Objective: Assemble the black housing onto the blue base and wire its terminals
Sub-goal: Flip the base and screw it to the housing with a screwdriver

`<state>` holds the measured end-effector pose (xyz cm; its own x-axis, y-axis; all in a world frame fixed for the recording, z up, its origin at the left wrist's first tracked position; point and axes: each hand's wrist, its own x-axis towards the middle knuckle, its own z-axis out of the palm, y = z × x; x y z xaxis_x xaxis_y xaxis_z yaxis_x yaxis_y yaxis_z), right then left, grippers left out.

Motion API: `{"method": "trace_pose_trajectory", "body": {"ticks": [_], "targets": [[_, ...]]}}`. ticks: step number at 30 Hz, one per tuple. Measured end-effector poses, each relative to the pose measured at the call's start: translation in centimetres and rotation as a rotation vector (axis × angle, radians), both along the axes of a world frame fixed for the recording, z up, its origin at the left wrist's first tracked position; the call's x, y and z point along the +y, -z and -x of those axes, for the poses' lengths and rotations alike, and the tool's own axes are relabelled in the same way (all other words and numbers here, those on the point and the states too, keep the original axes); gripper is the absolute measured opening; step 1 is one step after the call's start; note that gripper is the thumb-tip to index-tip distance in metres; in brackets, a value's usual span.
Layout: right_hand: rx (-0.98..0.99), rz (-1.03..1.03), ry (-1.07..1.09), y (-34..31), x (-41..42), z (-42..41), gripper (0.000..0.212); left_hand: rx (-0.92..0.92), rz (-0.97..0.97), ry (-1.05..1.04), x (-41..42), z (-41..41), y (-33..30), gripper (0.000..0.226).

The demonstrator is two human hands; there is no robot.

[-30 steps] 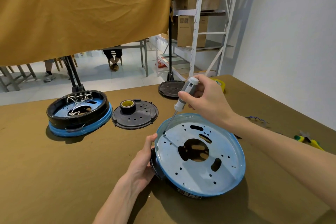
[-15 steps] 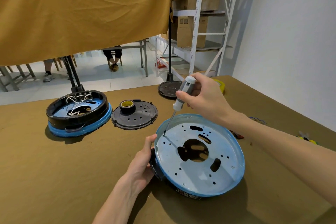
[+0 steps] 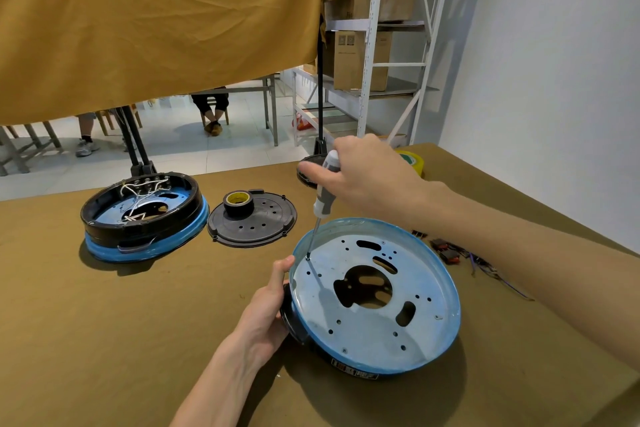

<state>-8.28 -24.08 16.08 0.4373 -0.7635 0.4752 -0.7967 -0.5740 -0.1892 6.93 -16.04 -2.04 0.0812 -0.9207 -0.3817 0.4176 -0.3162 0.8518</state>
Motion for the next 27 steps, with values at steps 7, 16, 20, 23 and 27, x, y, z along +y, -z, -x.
{"method": "trace_pose_trajectory", "body": {"ticks": [7,16,20,23,27], "targets": [[0.338,-0.418,-0.256,-5.3,-0.9,-0.7,0.024,-0.003,0.005,0.006,0.2,0.0,-0.3,0.060],[0.377,-0.301,-0.317,-4.7,-1.7,-1.4,0.017,-0.030,0.002,0.009,0.1,0.0,-0.4,0.063],[0.435,-0.345,-0.360,-4.7,-1.2,-1.4,0.031,-0.036,-0.002,0.012,0.1,0.1,-0.4,0.061],[0.508,-0.203,-0.158,-4.2,-1.1,-1.9,0.054,-0.044,-0.025,-0.006,0.2,0.1,-0.5,0.061],[0.497,-0.210,-0.204,-4.2,-1.6,-1.9,0.028,-0.073,-0.026,-0.007,0.2,0.2,-0.5,0.070]]}}
